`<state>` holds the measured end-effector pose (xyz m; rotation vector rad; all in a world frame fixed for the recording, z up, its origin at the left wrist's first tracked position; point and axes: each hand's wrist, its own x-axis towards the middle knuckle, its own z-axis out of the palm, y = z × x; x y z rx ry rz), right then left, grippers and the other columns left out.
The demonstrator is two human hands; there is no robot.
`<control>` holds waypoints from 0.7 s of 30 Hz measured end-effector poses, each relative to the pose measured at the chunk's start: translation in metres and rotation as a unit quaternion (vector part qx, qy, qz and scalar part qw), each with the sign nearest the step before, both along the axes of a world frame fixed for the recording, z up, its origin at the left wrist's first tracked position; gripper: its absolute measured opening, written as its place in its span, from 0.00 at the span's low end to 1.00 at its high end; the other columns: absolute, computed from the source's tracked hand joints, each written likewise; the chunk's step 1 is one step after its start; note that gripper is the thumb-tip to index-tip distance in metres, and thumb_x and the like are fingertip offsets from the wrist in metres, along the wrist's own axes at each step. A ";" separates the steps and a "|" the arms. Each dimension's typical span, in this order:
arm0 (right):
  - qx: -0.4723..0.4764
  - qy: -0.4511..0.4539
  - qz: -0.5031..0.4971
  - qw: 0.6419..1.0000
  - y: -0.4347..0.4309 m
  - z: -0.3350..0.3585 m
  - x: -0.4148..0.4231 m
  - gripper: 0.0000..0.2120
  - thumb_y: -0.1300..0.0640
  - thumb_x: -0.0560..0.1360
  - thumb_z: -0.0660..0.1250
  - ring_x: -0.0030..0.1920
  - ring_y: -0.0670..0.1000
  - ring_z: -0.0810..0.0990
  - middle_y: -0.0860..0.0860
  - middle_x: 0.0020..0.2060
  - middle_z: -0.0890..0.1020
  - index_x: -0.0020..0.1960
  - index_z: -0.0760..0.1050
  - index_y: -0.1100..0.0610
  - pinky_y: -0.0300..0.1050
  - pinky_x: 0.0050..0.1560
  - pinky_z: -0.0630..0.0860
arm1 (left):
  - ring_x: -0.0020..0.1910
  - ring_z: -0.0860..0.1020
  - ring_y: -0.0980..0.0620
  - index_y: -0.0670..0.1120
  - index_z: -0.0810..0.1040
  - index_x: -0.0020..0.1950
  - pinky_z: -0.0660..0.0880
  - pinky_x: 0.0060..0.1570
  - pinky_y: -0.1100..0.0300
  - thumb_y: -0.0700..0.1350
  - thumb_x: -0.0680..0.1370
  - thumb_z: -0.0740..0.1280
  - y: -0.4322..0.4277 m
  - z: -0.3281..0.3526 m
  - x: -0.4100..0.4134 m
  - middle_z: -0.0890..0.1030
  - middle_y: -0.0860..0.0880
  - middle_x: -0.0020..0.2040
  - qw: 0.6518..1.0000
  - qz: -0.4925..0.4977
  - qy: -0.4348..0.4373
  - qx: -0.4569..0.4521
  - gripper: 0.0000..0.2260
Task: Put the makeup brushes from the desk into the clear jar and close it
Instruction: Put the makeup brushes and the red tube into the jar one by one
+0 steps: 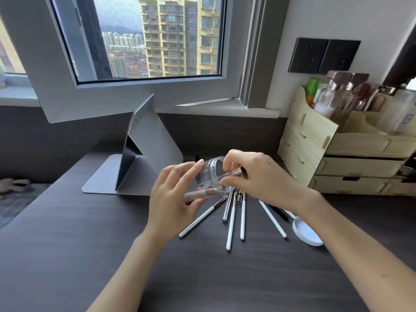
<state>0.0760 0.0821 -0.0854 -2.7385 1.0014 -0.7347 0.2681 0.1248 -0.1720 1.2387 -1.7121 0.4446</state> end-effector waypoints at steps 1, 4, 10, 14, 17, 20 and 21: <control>-0.004 0.003 -0.001 1.000 -0.001 -0.002 0.002 0.08 0.48 0.72 0.69 0.33 0.39 0.71 0.43 0.32 0.74 0.45 0.75 0.52 0.30 0.35 0.65 | 0.55 0.72 0.50 0.46 0.72 0.66 0.61 0.61 0.70 0.50 0.68 0.73 0.000 0.001 0.000 0.79 0.47 0.57 1.000 0.000 0.008 -0.003 0.28; 0.055 -0.107 0.021 0.993 -0.005 -0.007 0.002 0.08 0.50 0.75 0.65 0.34 0.43 0.73 0.46 0.34 0.77 0.46 0.78 0.54 0.33 0.37 0.68 | 0.55 0.72 0.51 0.44 0.72 0.65 0.61 0.60 0.72 0.47 0.64 0.76 0.001 0.003 0.002 0.75 0.52 0.57 0.999 0.016 0.049 -0.011 0.31; 0.048 -0.135 -0.061 0.988 -0.027 -0.056 0.018 0.09 0.60 0.77 0.62 0.44 0.52 0.79 0.53 0.42 0.83 0.50 0.81 0.58 0.48 0.48 0.74 | 0.53 0.75 0.51 0.46 0.69 0.68 0.73 0.55 0.56 0.51 0.64 0.75 0.001 0.007 0.014 0.75 0.53 0.54 0.967 0.017 0.255 -0.022 0.34; -0.060 0.094 0.029 0.993 -0.046 -0.098 0.055 0.18 0.69 0.72 0.61 0.53 0.62 0.77 0.57 0.56 0.82 0.59 0.78 0.59 0.53 0.50 0.73 | 0.52 0.75 0.55 0.46 0.68 0.69 0.69 0.53 0.70 0.51 0.62 0.76 0.000 0.008 0.023 0.74 0.54 0.54 0.948 0.015 0.317 -0.031 0.37; -0.129 0.168 0.075 0.974 -0.058 -0.104 0.075 0.16 0.69 0.69 0.64 0.46 0.59 0.78 0.53 0.46 0.84 0.52 0.80 0.55 0.47 0.41 0.66 | 0.53 0.74 0.60 0.47 0.67 0.69 0.69 0.52 0.69 0.55 0.62 0.75 0.001 0.008 0.025 0.75 0.53 0.55 0.942 0.004 0.336 -0.028 0.38; -0.186 0.185 0.094 0.960 -0.064 -0.103 0.078 0.08 0.65 0.65 0.71 0.40 0.55 0.78 0.48 0.36 0.82 0.41 0.78 0.53 0.44 0.36 0.67 | 0.53 0.73 0.64 0.47 0.67 0.69 0.69 0.52 0.71 0.52 0.62 0.78 0.001 0.007 0.024 0.74 0.58 0.54 0.940 0.006 0.341 -0.016 0.39; -0.197 0.187 0.095 0.958 -0.064 -0.102 0.075 0.09 0.63 0.64 0.72 0.39 0.54 0.78 0.48 0.35 0.81 0.41 0.76 0.53 0.44 0.36 0.69 | 0.53 0.73 0.64 0.46 0.67 0.69 0.68 0.52 0.71 0.50 0.62 0.78 0.000 0.007 0.025 0.73 0.59 0.55 0.941 0.009 0.338 -0.013 0.38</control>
